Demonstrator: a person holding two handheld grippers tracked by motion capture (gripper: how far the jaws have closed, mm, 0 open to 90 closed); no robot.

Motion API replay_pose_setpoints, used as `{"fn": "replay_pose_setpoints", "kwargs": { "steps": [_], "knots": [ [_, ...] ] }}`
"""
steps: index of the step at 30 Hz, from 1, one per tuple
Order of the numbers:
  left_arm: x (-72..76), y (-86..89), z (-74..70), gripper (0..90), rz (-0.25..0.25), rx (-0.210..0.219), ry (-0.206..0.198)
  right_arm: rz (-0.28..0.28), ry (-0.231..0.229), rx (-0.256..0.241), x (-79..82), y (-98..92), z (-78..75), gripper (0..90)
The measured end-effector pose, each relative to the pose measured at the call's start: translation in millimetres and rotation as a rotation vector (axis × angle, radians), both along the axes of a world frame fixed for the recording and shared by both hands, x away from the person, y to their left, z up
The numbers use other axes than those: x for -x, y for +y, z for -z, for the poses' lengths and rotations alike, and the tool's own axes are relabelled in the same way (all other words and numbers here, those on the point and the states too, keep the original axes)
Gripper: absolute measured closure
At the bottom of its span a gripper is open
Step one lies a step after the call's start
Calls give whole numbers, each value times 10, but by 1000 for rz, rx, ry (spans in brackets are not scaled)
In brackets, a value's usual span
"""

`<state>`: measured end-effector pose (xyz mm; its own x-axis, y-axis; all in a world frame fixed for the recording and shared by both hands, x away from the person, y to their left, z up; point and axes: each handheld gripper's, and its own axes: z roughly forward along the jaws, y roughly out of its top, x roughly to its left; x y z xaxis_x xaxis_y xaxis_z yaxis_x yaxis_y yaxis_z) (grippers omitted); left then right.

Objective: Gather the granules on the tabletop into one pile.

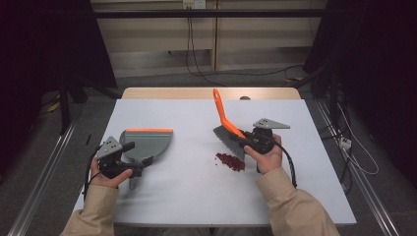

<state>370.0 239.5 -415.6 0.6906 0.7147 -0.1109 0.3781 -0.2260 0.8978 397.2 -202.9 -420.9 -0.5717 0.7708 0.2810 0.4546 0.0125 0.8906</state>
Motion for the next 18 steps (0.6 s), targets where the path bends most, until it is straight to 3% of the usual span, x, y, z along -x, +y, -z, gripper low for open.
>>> {"fn": "replay_pose_setpoints", "kwargs": {
  "steps": [7,18],
  "knots": [
    [-10,-5,16,64,4,-9,-1,103,48,-102,-9,284,1,712],
    [-21,-10,30,64,1,-16,-2,178,127,-137,-63,676,164,712]
  ]
}}
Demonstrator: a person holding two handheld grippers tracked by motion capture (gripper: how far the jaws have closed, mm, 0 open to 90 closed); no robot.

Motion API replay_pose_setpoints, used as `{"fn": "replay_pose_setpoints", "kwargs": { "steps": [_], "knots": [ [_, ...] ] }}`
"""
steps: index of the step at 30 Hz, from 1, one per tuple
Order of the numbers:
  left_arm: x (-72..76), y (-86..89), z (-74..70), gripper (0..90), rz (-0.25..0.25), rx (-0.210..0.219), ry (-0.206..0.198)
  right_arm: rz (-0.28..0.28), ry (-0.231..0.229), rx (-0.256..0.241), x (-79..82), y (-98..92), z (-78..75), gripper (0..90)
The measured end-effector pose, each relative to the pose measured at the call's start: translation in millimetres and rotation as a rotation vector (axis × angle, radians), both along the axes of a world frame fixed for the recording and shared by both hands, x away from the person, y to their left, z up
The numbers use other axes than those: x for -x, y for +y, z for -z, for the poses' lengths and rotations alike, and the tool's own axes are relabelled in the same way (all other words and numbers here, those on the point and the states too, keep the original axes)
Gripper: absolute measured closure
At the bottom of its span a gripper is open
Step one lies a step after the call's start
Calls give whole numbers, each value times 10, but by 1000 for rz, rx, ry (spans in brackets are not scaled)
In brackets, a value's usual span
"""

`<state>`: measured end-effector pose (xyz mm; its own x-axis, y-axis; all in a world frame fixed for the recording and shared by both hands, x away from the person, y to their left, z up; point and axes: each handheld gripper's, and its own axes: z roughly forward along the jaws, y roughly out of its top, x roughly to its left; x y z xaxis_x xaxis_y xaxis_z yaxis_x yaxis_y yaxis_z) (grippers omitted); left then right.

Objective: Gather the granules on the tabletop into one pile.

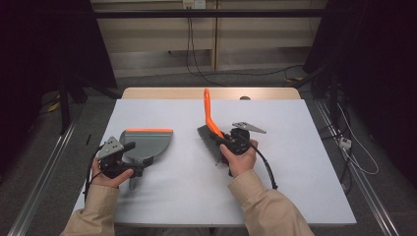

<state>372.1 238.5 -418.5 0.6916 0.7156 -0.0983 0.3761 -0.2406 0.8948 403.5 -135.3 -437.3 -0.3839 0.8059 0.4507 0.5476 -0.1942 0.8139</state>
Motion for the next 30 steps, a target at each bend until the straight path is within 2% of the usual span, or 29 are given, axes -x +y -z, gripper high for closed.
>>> {"fn": "replay_pose_setpoints", "kwargs": {
  "steps": [4,8,9,13,22,30],
  "knots": [
    [-7,-4,2,64,4,-4,-4,-8,24,1,10,179,59,712],
    [3,1,0,64,-1,4,-3,7,67,37,10,244,163,712],
    [5,8,-4,65,-2,3,-7,20,68,48,12,229,177,712],
    [3,22,-9,64,-6,3,-12,56,116,34,38,105,184,711],
    [10,6,-17,65,-4,0,-21,96,144,15,190,-96,196,709],
    [16,3,-22,65,-9,8,-22,98,160,2,307,-199,175,710]
  ]
}}
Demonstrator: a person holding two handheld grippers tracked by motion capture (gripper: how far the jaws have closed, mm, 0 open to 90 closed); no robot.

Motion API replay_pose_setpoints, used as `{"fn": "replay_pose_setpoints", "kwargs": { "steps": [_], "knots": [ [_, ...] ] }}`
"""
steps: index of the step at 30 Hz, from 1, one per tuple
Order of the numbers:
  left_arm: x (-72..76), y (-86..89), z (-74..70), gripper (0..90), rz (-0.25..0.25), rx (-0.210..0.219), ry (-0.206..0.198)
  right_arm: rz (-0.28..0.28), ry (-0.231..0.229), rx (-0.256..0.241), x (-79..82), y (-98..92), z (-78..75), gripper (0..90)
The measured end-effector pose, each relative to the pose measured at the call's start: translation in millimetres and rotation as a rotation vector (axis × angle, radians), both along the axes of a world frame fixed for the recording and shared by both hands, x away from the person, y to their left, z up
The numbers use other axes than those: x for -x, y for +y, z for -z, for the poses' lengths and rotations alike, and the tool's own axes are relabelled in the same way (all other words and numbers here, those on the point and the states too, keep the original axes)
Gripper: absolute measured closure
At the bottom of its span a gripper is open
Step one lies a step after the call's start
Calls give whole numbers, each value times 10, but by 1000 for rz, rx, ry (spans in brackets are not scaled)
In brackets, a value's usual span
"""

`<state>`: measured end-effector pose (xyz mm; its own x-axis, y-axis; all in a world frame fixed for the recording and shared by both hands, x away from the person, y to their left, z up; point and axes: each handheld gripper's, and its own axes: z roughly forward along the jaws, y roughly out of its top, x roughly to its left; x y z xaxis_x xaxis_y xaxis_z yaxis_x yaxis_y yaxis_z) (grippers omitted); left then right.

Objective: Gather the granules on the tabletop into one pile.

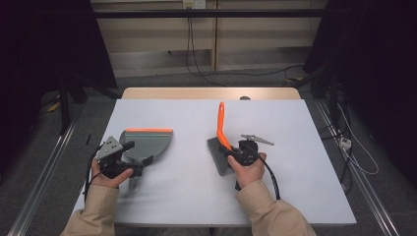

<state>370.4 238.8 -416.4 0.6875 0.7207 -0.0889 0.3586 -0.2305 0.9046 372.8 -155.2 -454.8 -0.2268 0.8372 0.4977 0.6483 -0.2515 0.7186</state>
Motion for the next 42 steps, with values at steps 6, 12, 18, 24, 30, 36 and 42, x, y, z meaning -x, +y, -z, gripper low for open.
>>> {"fn": "replay_pose_setpoints", "kwargs": {
  "steps": [6,12,18,24,30,36,42],
  "knots": [
    [3,-3,-3,66,-2,0,-2,-10,9,14,54,-55,-25,710],
    [1,-8,1,66,-2,-1,0,-14,11,12,82,-145,-36,711],
    [-15,-15,5,66,3,-4,-3,-33,-23,-27,22,-117,-161,712],
    [-18,-3,9,66,1,-3,3,-56,-49,-40,-137,-51,-240,711],
    [-17,14,4,66,-6,8,4,-66,-47,-27,-288,12,-228,711],
    [-41,5,19,66,1,6,9,-73,-97,21,-541,24,-282,712],
    [-54,17,30,66,-1,9,16,-45,-85,51,-780,79,-175,712]
  ]
}}
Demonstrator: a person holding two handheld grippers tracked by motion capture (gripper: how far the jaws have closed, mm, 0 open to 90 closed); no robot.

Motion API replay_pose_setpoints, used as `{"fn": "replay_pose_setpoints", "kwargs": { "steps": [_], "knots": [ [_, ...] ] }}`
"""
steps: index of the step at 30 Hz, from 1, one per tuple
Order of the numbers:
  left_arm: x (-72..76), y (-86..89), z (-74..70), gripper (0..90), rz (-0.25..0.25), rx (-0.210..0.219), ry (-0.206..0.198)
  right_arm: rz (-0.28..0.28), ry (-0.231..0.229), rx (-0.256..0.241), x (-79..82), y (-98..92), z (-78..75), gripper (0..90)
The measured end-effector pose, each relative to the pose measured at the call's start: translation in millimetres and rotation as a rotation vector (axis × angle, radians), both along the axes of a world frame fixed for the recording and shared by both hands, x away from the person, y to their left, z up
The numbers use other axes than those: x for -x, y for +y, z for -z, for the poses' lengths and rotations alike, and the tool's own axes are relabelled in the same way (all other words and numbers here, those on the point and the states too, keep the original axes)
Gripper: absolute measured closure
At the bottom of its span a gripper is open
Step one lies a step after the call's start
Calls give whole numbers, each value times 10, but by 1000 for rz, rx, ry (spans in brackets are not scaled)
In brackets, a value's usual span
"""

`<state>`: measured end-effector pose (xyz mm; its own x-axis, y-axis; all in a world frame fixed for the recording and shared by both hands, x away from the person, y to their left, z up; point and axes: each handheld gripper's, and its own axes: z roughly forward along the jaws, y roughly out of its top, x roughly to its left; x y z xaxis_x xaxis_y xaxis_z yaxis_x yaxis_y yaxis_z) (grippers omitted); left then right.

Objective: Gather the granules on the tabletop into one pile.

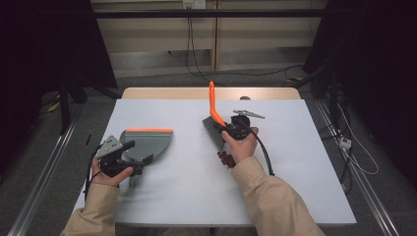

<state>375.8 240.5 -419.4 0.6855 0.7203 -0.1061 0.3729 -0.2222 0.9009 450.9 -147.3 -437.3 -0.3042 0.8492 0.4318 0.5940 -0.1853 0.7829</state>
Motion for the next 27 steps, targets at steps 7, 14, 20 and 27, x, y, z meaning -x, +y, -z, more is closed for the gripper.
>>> {"fn": "replay_pose_setpoints", "kwargs": {
  "steps": [7,14,20,27],
  "knots": [
    [-13,16,15,66,-4,-1,5,-19,13,64,-121,103,113,712],
    [-1,11,11,66,-3,-3,3,-71,9,129,-23,136,74,712],
    [2,2,5,66,-2,-2,-1,-84,18,122,112,68,60,712],
    [-4,-10,10,66,1,1,3,-48,-19,79,38,19,-36,711]
  ]
}}
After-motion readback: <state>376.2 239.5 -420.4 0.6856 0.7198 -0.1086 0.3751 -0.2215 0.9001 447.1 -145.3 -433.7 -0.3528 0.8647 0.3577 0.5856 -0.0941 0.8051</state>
